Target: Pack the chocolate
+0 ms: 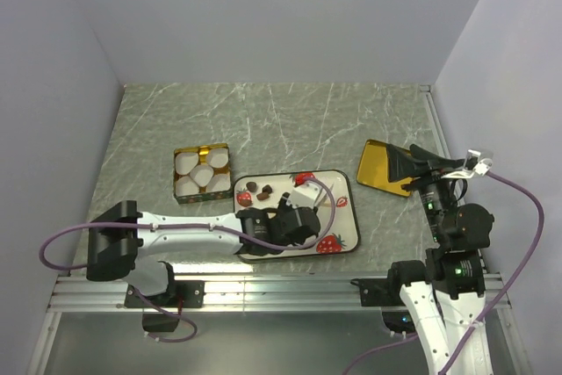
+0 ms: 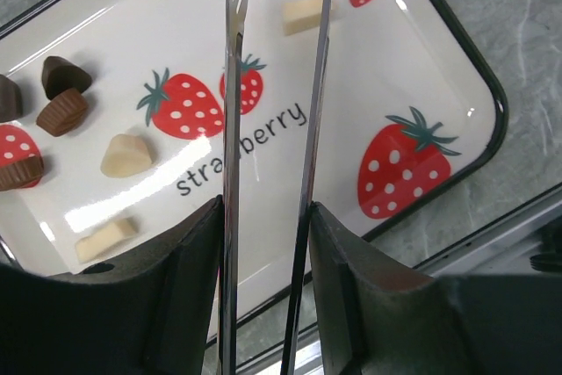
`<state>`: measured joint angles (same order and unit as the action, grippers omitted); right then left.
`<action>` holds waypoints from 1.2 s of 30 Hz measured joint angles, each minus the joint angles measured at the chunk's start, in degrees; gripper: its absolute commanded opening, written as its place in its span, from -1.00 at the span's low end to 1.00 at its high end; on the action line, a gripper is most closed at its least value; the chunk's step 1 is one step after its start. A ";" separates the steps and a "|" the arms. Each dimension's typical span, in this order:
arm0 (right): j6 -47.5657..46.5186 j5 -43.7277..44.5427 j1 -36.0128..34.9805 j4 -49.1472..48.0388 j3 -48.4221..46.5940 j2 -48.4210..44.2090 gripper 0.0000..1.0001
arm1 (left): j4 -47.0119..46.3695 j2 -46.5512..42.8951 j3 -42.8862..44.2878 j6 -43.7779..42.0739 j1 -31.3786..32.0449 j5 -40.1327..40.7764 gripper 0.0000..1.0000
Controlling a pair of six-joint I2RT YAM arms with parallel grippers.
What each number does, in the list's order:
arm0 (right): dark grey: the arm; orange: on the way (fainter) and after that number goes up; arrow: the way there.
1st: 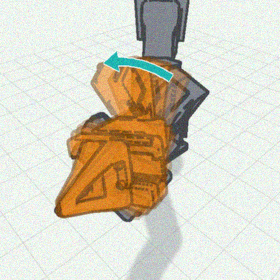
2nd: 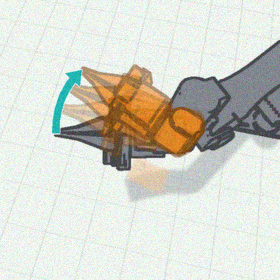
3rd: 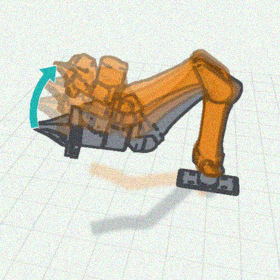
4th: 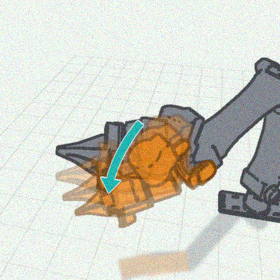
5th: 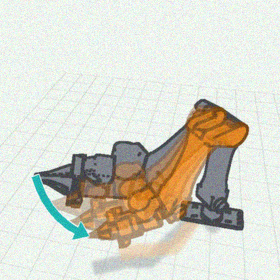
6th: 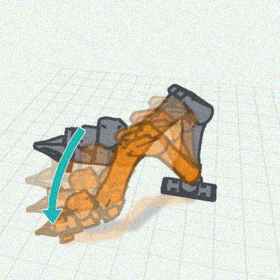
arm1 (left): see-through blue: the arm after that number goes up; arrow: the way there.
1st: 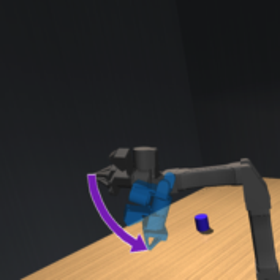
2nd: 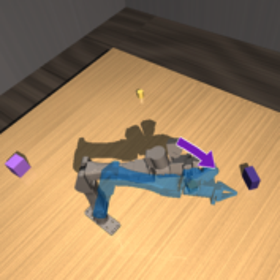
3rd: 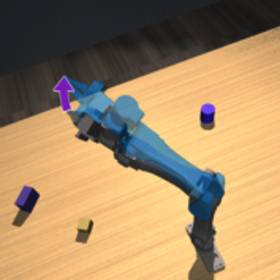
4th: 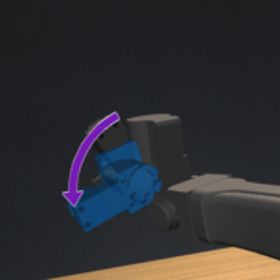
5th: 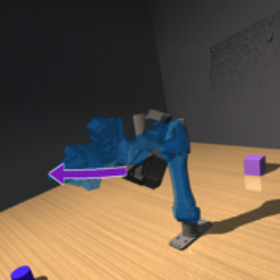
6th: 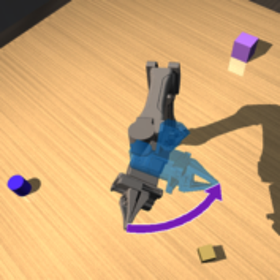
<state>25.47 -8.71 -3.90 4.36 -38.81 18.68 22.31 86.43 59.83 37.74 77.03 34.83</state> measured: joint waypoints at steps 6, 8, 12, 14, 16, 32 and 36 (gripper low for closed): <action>0.22 -0.04 0.02 2.56 0.00 -1.97 0.54 | 1.05 2.21 2.01 2.45 2.99 1.11 -0.01; 0.22 -0.20 0.00 3.06 0.00 -2.12 0.54 | 1.44 2.80 2.29 3.26 3.23 1.14 -0.01; 0.22 -0.37 0.00 4.04 0.00 -2.21 0.54 | 2.71 4.52 3.21 4.26 3.26 1.57 0.00; 0.22 -0.35 0.00 4.35 0.00 -2.43 0.54 | 3.15 5.44 3.74 4.90 3.26 1.88 0.01; 0.22 -0.33 0.00 4.39 0.00 -2.67 0.54 | 3.54 6.45 4.31 5.03 3.30 2.12 0.01; 0.20 0.28 0.02 5.03 0.00 -3.54 0.54 | 4.96 8.09 5.44 4.94 3.30 2.34 -0.16; 0.17 0.87 0.00 5.79 0.00 -4.44 0.54 | 4.98 8.20 5.44 4.79 3.30 2.34 -0.25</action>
<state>25.65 -7.84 -3.90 10.15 -38.81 14.24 27.29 94.63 65.28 42.52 80.34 37.17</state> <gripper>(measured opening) 0.767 0.404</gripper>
